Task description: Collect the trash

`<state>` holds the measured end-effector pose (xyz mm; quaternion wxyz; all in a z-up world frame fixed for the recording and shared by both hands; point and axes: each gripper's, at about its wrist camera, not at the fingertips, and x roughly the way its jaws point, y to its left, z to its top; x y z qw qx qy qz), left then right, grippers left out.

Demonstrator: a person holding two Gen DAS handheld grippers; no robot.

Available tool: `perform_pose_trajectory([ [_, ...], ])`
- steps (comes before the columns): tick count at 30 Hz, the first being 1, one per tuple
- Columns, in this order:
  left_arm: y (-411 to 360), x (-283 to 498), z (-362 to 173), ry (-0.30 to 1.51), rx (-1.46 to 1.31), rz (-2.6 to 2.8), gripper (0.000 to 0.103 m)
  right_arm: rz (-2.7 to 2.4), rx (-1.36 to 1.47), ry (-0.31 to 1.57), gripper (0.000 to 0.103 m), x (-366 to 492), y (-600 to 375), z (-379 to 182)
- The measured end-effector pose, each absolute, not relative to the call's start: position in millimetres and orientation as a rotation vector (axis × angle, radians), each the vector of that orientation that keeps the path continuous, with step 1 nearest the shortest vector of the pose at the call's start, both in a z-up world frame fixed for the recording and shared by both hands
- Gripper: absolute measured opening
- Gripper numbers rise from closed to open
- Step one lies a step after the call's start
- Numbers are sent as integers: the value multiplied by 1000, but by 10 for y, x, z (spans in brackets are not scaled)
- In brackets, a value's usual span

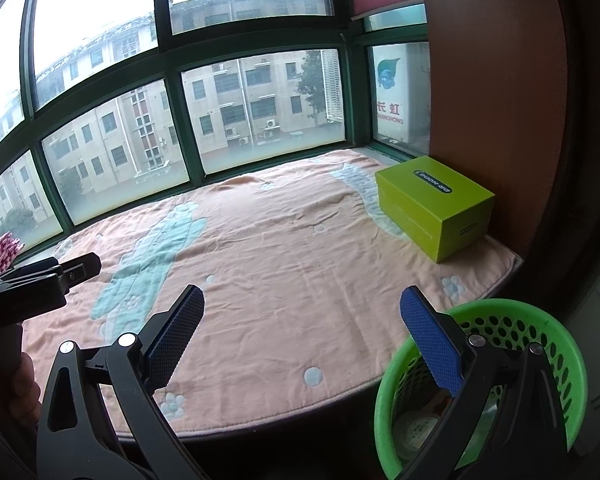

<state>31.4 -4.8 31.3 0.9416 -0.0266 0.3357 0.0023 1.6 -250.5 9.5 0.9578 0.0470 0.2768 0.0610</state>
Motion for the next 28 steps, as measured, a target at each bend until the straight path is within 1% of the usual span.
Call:
perform_pose_trajectory([
  [28,26,305,306,683,-60,40,96,136,102,570,97,12,-2448,58],
])
